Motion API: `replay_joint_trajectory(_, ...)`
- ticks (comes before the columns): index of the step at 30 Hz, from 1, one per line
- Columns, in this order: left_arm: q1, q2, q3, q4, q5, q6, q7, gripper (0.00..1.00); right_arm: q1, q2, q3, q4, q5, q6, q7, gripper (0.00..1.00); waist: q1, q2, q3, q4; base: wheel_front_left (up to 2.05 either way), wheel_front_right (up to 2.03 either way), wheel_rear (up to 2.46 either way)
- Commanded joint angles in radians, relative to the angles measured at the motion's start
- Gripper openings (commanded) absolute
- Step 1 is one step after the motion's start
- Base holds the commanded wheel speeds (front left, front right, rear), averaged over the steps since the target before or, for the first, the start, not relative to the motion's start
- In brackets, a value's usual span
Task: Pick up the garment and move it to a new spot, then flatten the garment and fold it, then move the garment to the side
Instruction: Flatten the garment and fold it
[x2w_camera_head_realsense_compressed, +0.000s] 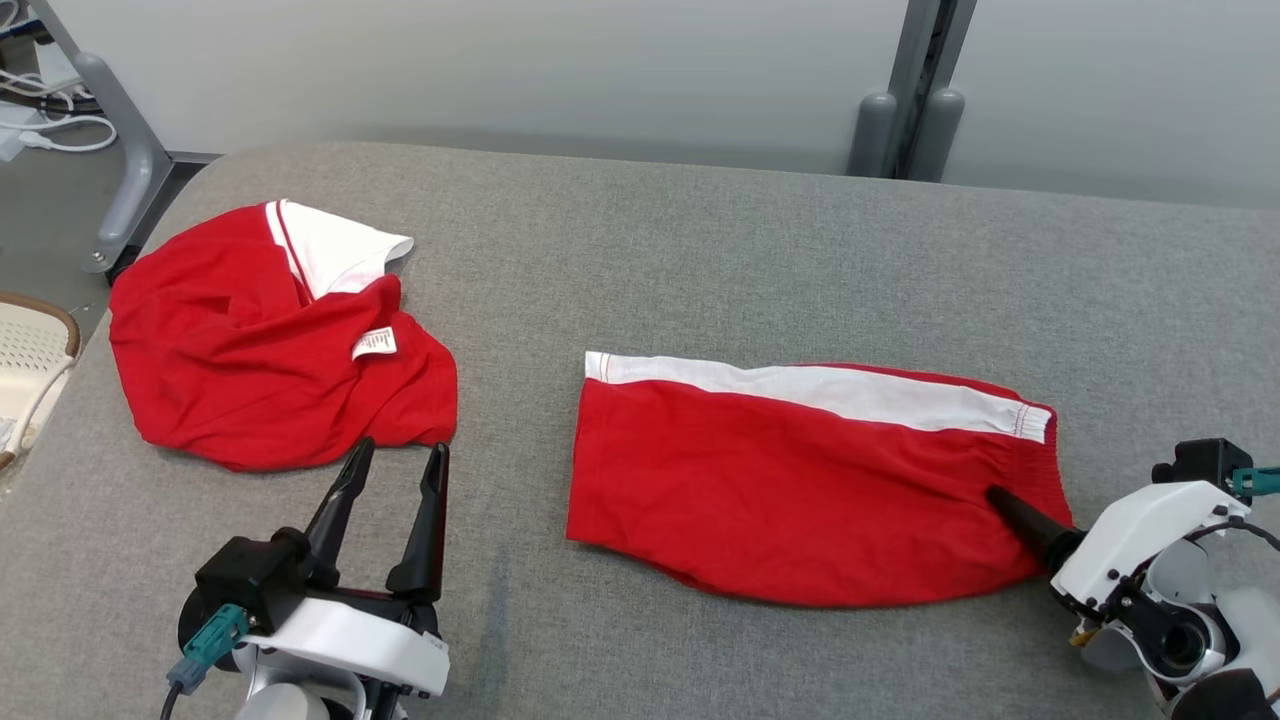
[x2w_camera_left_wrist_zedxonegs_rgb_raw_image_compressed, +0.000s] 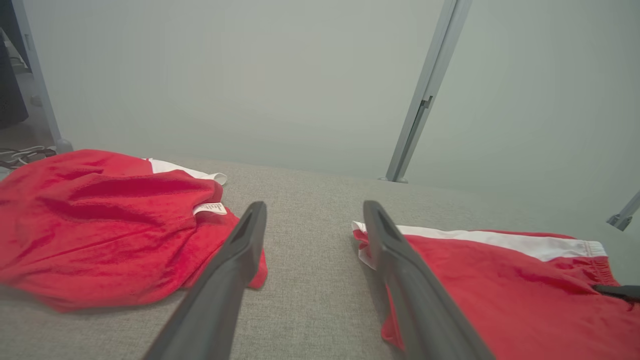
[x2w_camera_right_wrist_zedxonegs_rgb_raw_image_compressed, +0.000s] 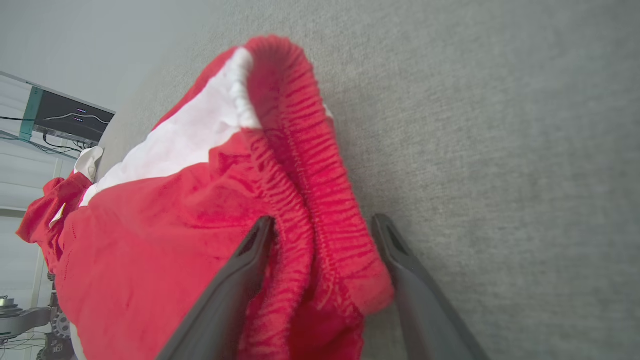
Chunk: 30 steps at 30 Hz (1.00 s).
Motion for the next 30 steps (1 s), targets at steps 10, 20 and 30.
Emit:
replay_joint_trajectory(10, -0.023, -0.015, 0.023, 0.013, 0.023, -0.017, -0.002, 1.0, -0.03, 0.015, 0.034, 0.017, 0.039, 0.0, 0.001, 0.0, 0.0, 0.0, 0.011, 0.005, 0.0, 0.0, 0.0)
replay_joint_trajectory(20, 0.0, -0.019, 0.037, 0.017, 0.033, -0.025, -0.002, 1.0, -0.017, -0.06, 0.028, -0.021, 0.063, 0.0, -0.027, 0.0, 0.0, 0.0, -0.011, -0.033, 0.0, 0.0, 0.0)
replay_joint_trajectory(30, 0.01, -0.024, 0.032, 0.019, 0.044, -0.03, -0.002, 1.0, -0.043, -0.138, -0.016, -0.032, -0.035, 0.0, -0.026, 0.0, 0.0, 0.0, -0.026, -0.101, 0.0, 0.0, 0.0)
